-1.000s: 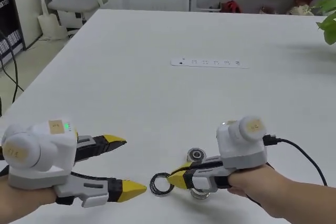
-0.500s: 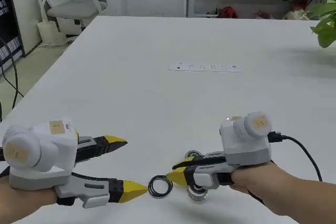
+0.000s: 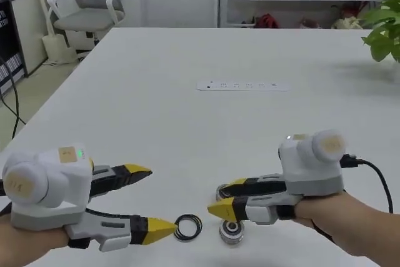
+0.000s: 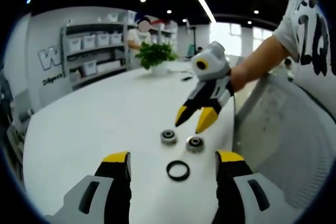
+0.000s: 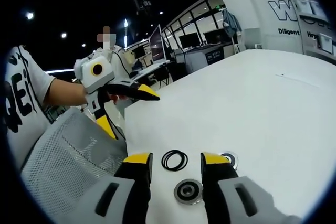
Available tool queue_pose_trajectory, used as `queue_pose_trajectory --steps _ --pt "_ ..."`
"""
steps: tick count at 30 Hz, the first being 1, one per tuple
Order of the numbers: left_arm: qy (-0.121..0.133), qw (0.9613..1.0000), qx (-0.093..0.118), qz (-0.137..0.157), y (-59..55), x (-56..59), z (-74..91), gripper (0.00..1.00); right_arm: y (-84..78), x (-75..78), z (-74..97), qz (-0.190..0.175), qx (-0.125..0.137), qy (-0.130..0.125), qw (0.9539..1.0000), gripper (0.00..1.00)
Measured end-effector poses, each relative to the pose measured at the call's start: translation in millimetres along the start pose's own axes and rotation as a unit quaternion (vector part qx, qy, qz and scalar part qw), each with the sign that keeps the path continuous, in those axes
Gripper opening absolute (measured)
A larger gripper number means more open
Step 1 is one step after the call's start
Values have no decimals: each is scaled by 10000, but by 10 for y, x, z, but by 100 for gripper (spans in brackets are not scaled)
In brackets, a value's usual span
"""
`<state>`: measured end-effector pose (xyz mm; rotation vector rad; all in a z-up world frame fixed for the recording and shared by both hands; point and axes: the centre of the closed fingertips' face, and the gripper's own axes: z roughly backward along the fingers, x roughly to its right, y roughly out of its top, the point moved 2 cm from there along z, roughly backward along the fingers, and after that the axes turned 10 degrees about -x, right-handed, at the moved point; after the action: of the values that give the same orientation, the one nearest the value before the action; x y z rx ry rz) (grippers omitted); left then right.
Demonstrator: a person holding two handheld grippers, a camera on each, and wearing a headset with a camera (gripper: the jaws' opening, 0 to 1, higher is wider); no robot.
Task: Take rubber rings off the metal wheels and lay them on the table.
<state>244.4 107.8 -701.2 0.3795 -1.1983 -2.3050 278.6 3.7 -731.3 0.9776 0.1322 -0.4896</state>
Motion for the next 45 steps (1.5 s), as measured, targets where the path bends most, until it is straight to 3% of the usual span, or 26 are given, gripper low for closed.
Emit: queue_pose_trajectory --steps 11,26,34,45 --pt "44 10000 37 20 43 -37 26 67 -52 111 273 264 65 -323 9991 50" --pt "109 9999 37 86 11 -102 43 69 -379 310 616 657 -210 -882 9937 71" --pt "156 9998 25 119 -16 -129 47 70 -564 348 696 769 -407 -1040 9908 76" --pt "151 9998 -23 110 -52 -124 44 70 -633 380 721 816 -489 -1132 9890 79"
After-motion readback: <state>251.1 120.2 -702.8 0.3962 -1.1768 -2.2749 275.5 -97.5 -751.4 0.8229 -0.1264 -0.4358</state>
